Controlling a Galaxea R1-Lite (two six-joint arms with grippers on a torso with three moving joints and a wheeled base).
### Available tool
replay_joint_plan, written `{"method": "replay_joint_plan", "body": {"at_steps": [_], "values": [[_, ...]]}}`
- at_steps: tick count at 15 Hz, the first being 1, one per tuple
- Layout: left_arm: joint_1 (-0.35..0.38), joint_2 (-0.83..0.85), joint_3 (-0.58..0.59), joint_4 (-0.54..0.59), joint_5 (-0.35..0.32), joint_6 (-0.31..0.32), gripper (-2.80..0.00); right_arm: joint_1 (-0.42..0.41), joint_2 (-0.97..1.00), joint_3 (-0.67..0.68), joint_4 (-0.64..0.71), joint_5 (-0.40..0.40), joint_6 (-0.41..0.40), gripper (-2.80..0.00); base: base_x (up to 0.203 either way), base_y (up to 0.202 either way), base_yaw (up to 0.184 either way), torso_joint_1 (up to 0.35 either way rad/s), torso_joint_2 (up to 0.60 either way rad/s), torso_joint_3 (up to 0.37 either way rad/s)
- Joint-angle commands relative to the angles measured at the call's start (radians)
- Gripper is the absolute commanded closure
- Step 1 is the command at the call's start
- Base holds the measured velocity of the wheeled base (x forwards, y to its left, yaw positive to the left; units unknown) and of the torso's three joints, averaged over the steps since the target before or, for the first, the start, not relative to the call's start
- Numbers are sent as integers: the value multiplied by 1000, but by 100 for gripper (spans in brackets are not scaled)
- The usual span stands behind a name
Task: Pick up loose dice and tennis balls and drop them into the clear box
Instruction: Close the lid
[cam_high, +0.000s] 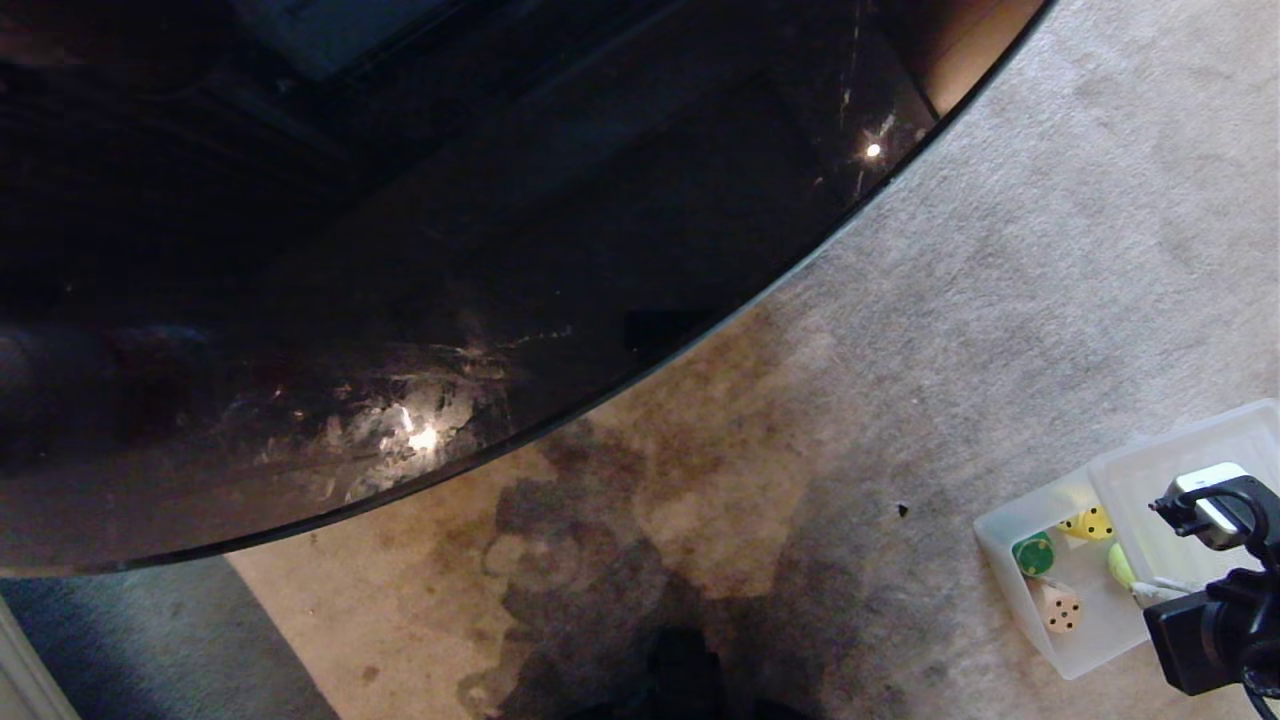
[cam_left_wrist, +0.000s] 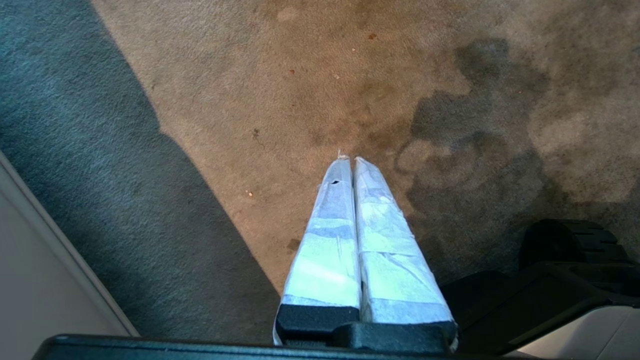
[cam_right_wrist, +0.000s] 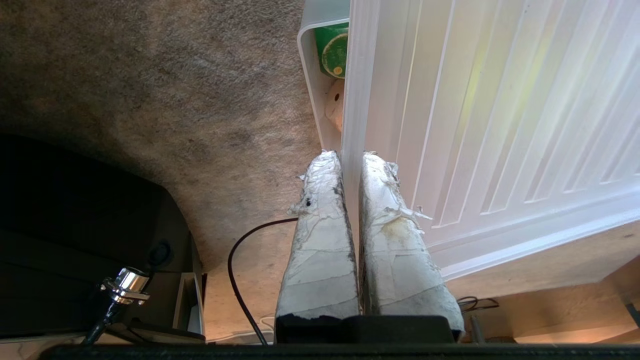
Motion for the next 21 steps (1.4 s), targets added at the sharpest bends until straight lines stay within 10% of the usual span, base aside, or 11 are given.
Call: {"method": "replay_joint_plan", "body": {"at_steps": [1, 5, 10, 21], "values": [[0, 0, 0, 0, 1, -1, 0, 0, -1, 0, -2, -1, -1, 0, 0, 0, 0, 0, 0, 0], [0, 0, 0, 0, 1, -1, 0, -5, 9, 1, -25, 16, 1, 0, 0, 0, 0, 0, 0, 0], [0, 0, 0, 0, 1, -1, 0, -48, 297, 14, -450, 185, 15, 0, 0, 0, 0, 0, 0, 0], [0, 0, 0, 0, 1, -1, 0, -52, 244, 46, -347, 232, -24, 0, 0, 0, 0, 0, 0, 0]]}}
